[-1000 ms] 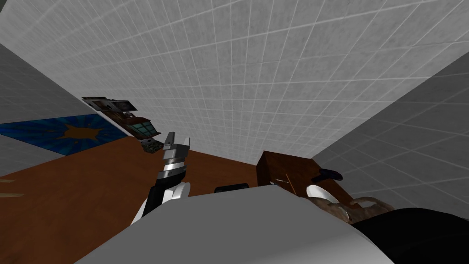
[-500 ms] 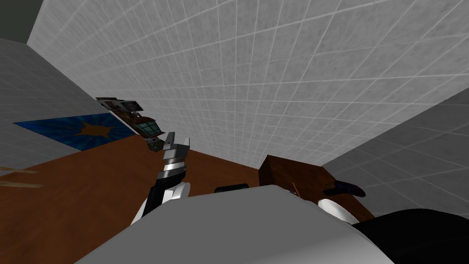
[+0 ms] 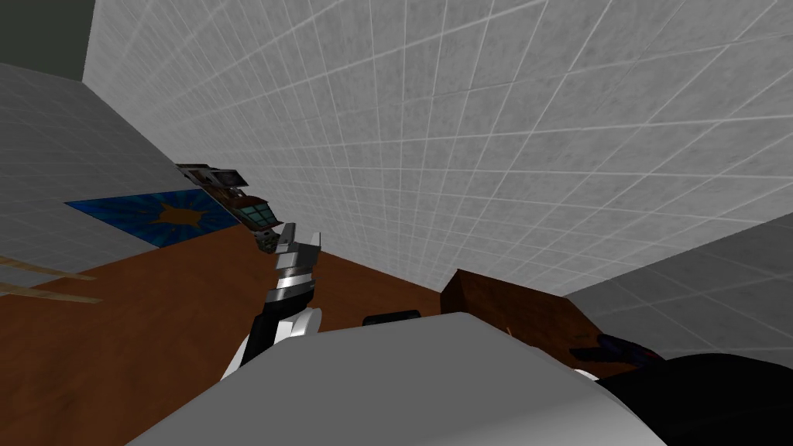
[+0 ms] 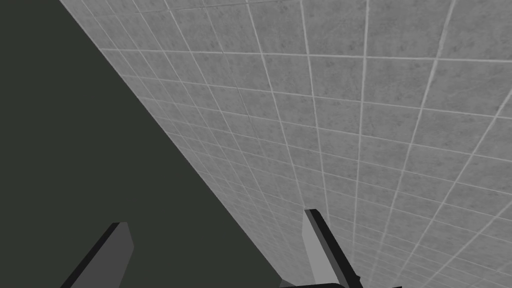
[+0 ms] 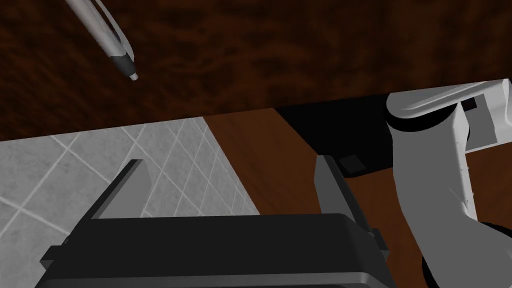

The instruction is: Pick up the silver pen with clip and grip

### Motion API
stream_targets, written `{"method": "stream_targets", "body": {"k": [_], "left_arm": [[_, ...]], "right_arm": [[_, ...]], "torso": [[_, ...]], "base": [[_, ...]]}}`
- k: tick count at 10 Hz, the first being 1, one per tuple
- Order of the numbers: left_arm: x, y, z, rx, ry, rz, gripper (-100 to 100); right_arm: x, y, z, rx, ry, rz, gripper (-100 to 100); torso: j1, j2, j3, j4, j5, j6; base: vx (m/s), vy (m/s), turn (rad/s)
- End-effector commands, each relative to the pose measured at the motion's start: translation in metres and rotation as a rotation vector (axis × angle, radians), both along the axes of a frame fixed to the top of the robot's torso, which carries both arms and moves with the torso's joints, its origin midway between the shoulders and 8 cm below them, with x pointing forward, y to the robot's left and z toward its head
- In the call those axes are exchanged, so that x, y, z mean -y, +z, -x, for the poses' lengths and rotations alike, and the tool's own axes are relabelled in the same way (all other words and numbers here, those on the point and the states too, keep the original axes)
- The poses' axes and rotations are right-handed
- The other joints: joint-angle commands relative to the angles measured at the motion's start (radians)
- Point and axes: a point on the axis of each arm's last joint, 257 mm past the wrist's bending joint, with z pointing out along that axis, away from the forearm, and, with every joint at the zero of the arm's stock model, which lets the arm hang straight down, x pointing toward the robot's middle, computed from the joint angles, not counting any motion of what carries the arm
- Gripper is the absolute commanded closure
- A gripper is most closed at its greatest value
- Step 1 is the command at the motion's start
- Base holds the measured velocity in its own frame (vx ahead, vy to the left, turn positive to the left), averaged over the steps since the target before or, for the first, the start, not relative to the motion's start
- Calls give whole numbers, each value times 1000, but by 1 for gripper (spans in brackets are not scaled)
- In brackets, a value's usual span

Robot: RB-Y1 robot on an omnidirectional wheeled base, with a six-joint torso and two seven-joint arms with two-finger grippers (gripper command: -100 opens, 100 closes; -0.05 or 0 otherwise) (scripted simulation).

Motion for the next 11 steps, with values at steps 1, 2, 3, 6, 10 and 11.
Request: {"method": "stream_targets", "body": {"k": [1, 2, 3, 6, 10, 11], "left_arm": [[0, 0, 0, 0, 0, 0, 0], [0, 0, 0, 0, 0, 0, 0], [0, 0, 0, 0, 0, 0, 0], [0, 0, 0, 0, 0, 0, 0], [0, 0, 0, 0, 0, 0, 0], [0, 0, 0, 0, 0, 0, 0]], "right_arm": [[11, -4, 15, -33, 27, 34, -100], [25, -6, 32, -75, 67, 75, -100], [38, -6, 48, -112, 103, 110, -100], [50, -6, 61, -145, 135, 140, -100], [70, -4, 84, -202, 198, 192, -100], [72, -3, 87, -208, 195, 196, -100]], "torso": [[0, 0, 0, 0, 0, 0], [0, 1, 0, 0, 0, 0], [-1, 2, 1, 0, 0, 0], [1, 5, 3, 1, 0, 0], [-1, 5, 3, 1, 0, 0], [0, 5, 3, 1, 0, 0]], "base": [[106, -44, 32], [84, -62, 53], [88, -76, 88], [40, -41, 27], [35, -53, 37], [16, -25, -1]]}}
